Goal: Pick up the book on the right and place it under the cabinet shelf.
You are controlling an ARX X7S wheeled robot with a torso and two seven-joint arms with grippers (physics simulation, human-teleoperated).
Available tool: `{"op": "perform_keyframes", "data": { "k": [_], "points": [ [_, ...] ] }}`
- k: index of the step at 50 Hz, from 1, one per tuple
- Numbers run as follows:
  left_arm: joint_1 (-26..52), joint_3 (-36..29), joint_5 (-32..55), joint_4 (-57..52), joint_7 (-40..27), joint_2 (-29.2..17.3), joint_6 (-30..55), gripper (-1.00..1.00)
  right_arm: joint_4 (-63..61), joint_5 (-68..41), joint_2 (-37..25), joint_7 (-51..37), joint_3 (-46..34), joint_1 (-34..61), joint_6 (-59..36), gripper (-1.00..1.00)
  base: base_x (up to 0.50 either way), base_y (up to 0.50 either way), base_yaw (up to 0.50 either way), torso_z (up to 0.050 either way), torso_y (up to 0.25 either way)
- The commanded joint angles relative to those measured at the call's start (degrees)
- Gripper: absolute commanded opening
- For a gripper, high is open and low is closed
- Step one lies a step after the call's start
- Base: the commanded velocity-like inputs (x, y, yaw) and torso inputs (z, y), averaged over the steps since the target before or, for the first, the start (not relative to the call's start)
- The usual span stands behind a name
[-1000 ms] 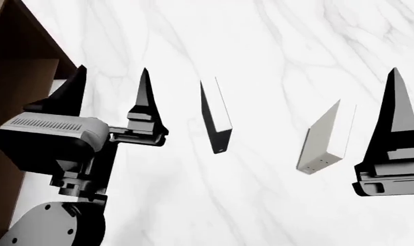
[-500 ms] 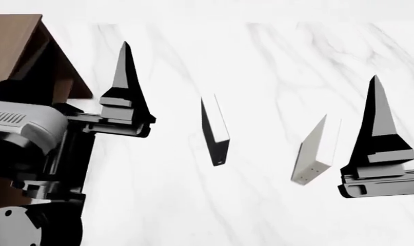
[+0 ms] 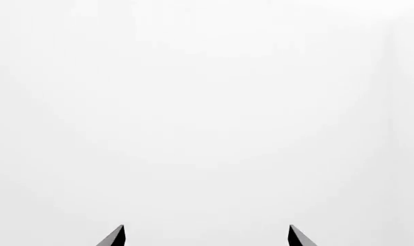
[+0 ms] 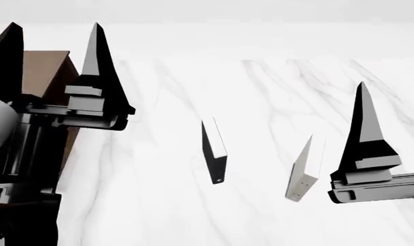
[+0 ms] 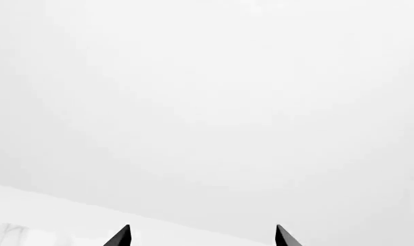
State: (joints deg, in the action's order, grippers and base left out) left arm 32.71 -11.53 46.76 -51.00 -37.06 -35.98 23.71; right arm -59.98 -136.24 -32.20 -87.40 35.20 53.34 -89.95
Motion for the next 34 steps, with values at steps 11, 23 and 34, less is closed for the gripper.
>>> {"op": "perform_keyframes", "data": {
  "k": [11,23,34],
  "points": [
    [-0.8,2.2,1.0,-0.6,-0.6,-1.5,-1.1,1.0,0.0,0.1,0.8,0.0,-0.5,-0.1,0.0,1.0,0.0,0.0,0.0,0.0,0.25],
    [0.0,2.7,1.9,-1.8,-1.5,-2.6,-0.6,1.0,0.0,-1.8,0.7,-1.4,-0.3,1.0,0.0,1.0,0.0,0.0,0.0,0.0,0.25],
    [1.3,3.4,3.4,-2.1,-2.3,-3.3,-0.2,1.0,0.0,-0.7,0.8,-0.7,-1.2,1.7,0.0,1.0,0.0,0.0,0.0,0.0,0.25]
  ]
}}
